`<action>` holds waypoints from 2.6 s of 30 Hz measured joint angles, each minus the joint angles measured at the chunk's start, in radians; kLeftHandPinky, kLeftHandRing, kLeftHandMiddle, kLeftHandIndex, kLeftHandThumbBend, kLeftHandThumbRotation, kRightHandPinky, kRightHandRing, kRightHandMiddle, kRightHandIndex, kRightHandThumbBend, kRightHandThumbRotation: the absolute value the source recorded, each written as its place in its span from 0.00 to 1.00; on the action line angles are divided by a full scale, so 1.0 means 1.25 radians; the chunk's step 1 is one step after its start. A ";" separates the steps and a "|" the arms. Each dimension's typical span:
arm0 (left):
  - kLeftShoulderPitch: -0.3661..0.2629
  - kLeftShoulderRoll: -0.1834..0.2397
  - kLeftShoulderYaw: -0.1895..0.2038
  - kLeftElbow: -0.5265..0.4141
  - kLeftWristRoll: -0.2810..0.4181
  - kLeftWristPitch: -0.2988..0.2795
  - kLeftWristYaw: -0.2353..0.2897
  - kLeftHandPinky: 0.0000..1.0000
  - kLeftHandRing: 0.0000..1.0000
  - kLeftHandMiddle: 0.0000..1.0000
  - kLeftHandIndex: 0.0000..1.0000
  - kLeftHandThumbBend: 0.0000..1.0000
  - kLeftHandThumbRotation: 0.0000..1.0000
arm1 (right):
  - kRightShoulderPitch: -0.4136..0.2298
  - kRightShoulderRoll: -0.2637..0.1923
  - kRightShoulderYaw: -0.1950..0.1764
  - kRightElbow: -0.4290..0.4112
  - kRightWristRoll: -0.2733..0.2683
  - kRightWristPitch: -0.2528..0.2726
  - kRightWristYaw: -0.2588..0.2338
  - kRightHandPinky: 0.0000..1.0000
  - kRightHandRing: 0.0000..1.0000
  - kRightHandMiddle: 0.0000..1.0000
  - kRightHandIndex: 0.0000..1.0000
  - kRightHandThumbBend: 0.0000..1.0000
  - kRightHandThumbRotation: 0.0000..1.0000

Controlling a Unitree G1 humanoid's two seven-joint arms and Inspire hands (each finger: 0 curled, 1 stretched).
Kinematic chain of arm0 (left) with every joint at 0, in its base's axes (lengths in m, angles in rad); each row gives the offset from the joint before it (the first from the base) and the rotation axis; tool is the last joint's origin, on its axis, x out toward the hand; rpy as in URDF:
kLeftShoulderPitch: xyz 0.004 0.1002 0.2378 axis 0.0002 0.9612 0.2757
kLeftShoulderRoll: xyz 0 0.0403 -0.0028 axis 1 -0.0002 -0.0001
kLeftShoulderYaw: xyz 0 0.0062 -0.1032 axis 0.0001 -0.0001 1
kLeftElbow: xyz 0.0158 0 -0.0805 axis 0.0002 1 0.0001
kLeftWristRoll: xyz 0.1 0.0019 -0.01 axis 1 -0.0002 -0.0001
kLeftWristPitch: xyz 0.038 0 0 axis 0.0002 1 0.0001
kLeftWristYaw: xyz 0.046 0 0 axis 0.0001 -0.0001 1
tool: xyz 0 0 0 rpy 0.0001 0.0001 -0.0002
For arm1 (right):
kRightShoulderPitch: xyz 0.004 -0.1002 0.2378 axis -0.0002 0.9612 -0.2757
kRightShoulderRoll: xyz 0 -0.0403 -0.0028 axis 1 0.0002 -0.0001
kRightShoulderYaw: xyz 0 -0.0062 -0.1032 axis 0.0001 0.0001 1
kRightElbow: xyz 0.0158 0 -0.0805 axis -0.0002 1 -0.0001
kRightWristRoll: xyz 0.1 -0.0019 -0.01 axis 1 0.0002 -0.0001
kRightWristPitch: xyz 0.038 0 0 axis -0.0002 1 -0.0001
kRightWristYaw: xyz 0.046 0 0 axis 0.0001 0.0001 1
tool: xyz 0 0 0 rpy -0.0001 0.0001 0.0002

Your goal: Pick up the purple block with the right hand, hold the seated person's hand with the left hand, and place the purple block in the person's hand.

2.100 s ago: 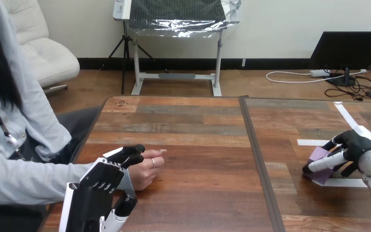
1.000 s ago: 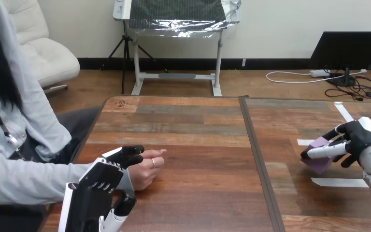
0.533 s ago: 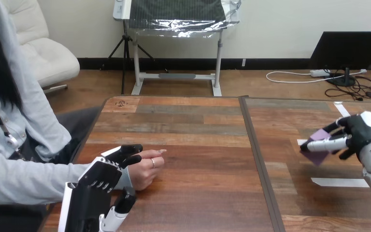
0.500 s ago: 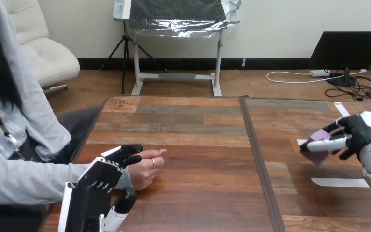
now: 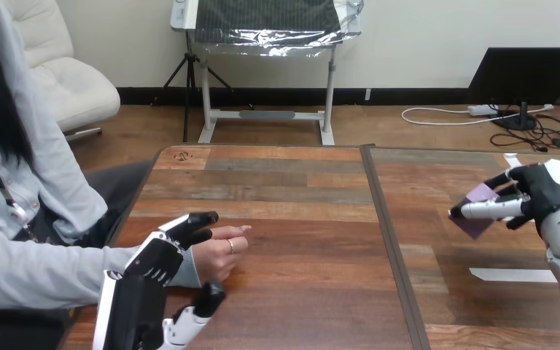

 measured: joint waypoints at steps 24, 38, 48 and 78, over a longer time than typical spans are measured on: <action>0.005 0.033 0.105 -0.096 0.504 0.073 0.390 0.94 0.93 0.92 0.88 0.99 0.45 | 0.003 0.048 -0.024 -0.073 0.048 -0.064 0.000 0.35 0.42 0.51 0.52 0.77 0.00; 0.007 0.092 0.071 -0.184 0.662 0.185 0.558 0.90 0.95 0.93 0.93 1.00 0.39 | 0.028 0.089 -0.042 -0.143 0.088 -0.115 0.003 0.35 0.42 0.51 0.52 0.75 0.00; 0.006 0.152 0.024 -0.188 0.664 0.227 0.593 0.89 0.96 0.94 0.94 1.00 0.32 | 0.054 0.107 -0.046 -0.200 0.100 -0.121 0.005 0.35 0.41 0.49 0.52 0.75 0.00; -0.050 0.335 -0.103 -0.186 0.744 0.429 0.675 0.91 0.98 0.97 0.96 1.00 0.35 | 0.157 0.146 -0.054 -0.394 0.144 -0.124 0.038 0.36 0.42 0.51 0.52 0.70 0.00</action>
